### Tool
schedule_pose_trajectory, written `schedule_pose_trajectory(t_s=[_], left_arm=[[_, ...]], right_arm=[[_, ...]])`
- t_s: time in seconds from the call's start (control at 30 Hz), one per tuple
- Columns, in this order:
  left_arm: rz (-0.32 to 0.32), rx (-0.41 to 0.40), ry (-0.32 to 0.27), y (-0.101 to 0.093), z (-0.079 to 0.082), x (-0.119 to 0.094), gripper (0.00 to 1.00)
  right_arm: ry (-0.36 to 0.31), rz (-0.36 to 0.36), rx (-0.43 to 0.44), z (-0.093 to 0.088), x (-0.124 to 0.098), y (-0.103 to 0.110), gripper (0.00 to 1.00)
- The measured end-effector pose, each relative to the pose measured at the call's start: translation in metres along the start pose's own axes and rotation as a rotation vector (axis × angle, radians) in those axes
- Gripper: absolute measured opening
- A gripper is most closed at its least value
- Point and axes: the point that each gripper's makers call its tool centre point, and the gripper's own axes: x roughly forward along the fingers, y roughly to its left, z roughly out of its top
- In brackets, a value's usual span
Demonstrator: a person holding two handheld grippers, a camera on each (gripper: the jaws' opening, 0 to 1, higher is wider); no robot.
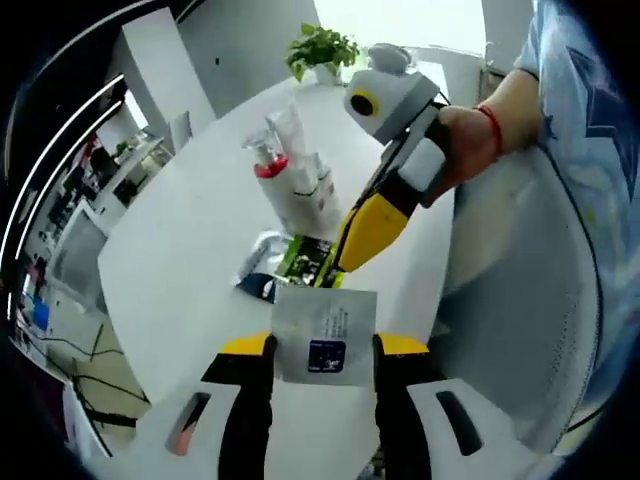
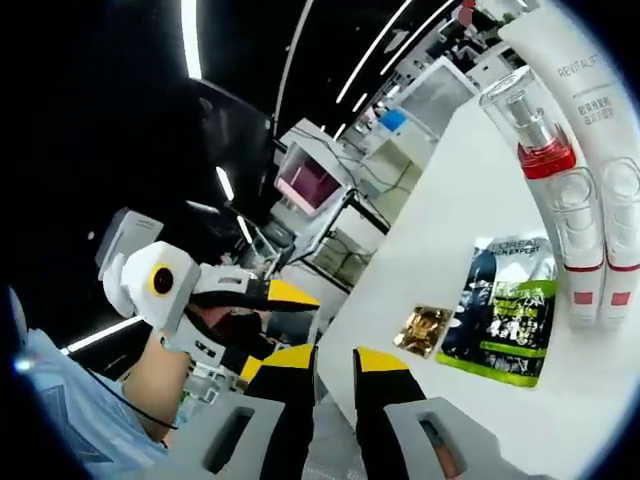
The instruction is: Arrange the skincare products in the storage area until every visible bottle or jar stands upright without overlapping.
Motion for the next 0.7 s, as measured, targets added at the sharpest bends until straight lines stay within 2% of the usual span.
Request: schedule_pose_trajectory(t_s=[0.07,0.23,0.43,0.63,0.7], left_arm=[[-0.006,0.015,-0.008,-0.006,0.004,0.001,0.36],[-0.016,0.067,0.04,-0.017,0.0,0.008,0.37],[-0.01,0.084,0.084,-0.019,-0.008,0.013,0.37],[-0.007,0.098,0.033,-0.021,0.008,0.007,0.37],[-0.006,0.106,0.027,-0.023,0.011,0.006,0.37]], right_arm=[[0.006,0.004,0.003,-0.001,0.001,0.0,0.09],[0.014,0.007,0.011,-0.003,0.002,-0.001,0.11],[0.024,0.015,0.026,-0.006,0.003,0.001,0.11],[0.048,0.021,0.024,-0.011,0.005,0.001,0.11],[0.054,0.023,0.019,-0.012,0.005,0.002,0.07]])
